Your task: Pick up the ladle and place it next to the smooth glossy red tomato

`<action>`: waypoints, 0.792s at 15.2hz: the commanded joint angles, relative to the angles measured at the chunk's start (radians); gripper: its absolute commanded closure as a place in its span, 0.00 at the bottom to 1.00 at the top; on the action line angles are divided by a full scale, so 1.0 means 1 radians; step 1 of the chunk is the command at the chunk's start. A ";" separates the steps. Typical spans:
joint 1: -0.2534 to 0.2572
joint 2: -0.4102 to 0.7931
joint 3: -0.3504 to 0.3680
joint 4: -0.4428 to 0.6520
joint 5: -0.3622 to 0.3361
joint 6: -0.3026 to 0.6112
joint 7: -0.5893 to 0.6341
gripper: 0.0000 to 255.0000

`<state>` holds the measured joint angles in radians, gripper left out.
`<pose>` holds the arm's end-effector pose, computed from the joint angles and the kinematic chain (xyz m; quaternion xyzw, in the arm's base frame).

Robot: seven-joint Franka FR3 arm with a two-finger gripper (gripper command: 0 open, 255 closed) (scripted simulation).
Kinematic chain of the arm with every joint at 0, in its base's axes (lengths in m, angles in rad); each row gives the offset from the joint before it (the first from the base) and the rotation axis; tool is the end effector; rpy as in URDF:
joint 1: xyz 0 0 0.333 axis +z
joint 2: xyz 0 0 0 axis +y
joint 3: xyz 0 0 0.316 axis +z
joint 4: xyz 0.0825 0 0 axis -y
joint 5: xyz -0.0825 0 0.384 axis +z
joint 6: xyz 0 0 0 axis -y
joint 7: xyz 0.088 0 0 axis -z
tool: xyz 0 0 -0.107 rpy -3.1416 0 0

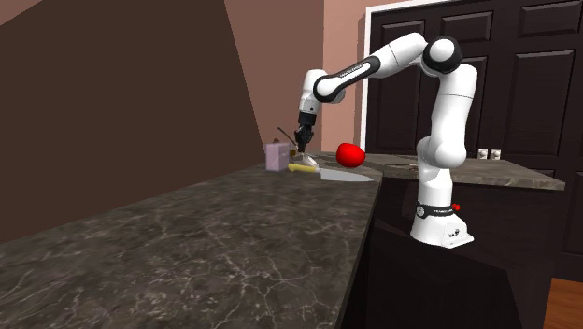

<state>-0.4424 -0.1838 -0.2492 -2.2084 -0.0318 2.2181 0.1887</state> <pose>0.3913 -0.3309 0.4735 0.9041 -0.4167 0.0933 0.0146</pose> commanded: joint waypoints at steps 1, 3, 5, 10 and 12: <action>0.000 -0.009 0.002 0.021 -0.002 -0.030 0.003 1.00; 0.001 -0.015 0.003 0.041 -0.003 -0.057 0.004 1.00; 0.001 -0.021 0.005 0.063 -0.004 -0.084 0.006 1.00; 0.001 -0.032 0.008 0.119 -0.006 -0.151 0.008 1.00; 0.002 -0.035 0.009 0.143 -0.006 -0.178 0.009 1.00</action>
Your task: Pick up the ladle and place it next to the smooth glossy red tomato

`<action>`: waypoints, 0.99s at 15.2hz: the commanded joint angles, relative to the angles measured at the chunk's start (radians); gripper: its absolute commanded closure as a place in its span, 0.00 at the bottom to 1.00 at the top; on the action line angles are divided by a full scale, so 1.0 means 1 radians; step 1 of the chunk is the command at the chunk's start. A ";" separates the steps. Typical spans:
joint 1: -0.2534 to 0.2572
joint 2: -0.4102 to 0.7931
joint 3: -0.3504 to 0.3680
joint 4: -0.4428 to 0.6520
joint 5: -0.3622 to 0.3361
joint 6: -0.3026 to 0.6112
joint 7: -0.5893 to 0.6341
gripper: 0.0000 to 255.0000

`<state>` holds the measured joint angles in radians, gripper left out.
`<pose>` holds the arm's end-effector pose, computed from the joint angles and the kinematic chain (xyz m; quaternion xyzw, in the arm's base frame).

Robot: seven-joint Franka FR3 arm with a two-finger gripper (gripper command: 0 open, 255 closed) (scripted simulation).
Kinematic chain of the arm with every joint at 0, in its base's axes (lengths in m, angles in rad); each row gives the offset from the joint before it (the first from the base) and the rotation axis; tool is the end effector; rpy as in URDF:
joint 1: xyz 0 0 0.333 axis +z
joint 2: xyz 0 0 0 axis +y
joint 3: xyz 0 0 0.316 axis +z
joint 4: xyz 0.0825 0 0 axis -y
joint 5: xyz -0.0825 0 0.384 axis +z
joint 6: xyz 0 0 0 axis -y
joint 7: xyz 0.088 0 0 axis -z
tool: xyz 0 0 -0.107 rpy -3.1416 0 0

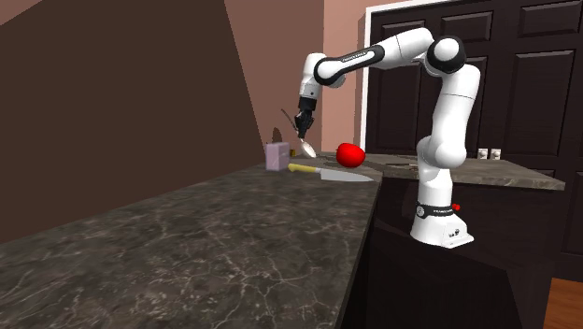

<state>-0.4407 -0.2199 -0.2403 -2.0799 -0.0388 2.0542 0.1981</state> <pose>0.3912 -0.3297 0.5375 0.9042 -0.4167 0.0932 0.0146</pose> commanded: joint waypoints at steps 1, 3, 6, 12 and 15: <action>0.000 0.000 0.000 0.027 0.001 -0.028 -0.001 1.00; 0.001 -0.001 0.001 0.053 0.001 -0.055 0.000 1.00; 0.001 -0.002 0.002 0.093 0.001 -0.095 0.000 1.00; 0.003 0.003 0.004 0.179 0.003 -0.176 0.000 1.00; 0.004 0.009 0.004 0.225 0.005 -0.217 -0.001 1.00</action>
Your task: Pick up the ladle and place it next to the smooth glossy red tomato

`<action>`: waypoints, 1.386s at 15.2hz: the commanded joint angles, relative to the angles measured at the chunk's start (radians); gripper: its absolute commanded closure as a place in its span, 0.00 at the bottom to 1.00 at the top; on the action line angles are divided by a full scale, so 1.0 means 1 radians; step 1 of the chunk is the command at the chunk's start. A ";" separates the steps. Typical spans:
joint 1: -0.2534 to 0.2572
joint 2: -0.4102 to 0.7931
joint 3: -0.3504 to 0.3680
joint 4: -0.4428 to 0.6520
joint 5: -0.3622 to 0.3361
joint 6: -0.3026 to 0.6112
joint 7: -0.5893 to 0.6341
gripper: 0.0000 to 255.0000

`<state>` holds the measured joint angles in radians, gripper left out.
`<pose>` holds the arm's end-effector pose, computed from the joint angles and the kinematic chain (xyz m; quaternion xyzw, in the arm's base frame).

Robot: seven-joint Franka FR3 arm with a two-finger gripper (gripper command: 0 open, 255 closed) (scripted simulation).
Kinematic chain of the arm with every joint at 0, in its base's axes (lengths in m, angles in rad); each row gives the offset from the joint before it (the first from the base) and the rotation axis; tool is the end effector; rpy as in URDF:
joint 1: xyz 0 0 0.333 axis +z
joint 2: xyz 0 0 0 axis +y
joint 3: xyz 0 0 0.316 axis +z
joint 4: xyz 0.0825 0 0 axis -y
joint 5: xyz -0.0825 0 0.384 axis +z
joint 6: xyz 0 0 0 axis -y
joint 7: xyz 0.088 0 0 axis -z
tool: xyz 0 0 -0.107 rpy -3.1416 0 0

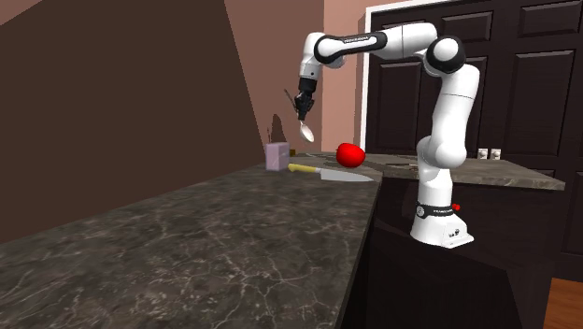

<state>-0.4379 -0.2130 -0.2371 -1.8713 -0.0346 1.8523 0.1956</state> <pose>0.3911 -0.3312 0.6165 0.9042 -0.4167 0.0932 0.0146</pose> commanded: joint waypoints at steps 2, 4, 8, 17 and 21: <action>0.001 0.007 0.001 0.048 0.002 -0.042 0.001 1.00; 0.002 0.013 0.001 0.082 0.003 -0.070 0.000 1.00; 0.003 0.027 0.000 0.152 0.007 -0.125 -0.002 1.00; -0.006 0.052 -0.015 0.277 0.015 -0.227 -0.029 1.00; -0.042 0.014 -0.068 0.244 0.012 -0.230 -0.118 1.00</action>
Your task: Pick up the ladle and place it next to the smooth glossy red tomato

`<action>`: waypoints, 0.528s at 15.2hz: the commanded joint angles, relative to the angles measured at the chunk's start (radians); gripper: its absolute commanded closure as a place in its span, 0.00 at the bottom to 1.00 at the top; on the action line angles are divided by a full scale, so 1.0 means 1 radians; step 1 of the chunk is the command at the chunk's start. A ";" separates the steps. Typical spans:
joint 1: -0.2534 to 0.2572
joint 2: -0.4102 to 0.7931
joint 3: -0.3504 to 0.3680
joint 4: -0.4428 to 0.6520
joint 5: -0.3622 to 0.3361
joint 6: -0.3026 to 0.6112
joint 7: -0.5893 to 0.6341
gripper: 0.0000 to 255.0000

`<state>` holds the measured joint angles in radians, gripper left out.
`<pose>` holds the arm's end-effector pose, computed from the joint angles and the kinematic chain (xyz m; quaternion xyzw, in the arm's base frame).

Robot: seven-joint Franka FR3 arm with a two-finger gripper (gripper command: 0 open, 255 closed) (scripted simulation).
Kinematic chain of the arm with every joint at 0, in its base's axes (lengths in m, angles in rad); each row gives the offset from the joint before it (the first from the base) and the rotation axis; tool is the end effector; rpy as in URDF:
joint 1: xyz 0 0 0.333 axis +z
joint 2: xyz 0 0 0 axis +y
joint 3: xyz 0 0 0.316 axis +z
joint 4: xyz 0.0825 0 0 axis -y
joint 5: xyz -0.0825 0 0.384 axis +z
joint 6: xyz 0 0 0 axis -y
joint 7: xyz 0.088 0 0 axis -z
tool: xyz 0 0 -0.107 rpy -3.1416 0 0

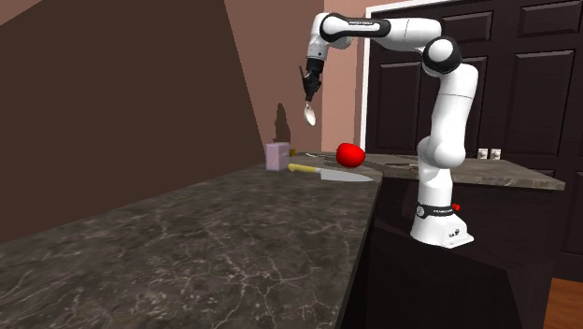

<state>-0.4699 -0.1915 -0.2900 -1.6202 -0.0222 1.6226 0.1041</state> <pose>0.3482 -0.3584 0.7024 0.9039 -0.4173 0.0931 0.0145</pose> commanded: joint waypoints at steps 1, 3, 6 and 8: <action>-0.019 -0.015 -0.029 -0.012 -0.001 -0.002 -0.049 1.00; -0.036 -0.026 -0.059 -0.019 -0.002 -0.006 -0.096 1.00; -0.062 -0.033 -0.105 -0.019 -0.001 -0.013 -0.168 1.00; -0.079 -0.033 -0.138 -0.013 0.001 -0.019 -0.217 1.00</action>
<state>-0.5394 -0.2300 -0.4076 -1.6388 -0.0248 1.6040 -0.0816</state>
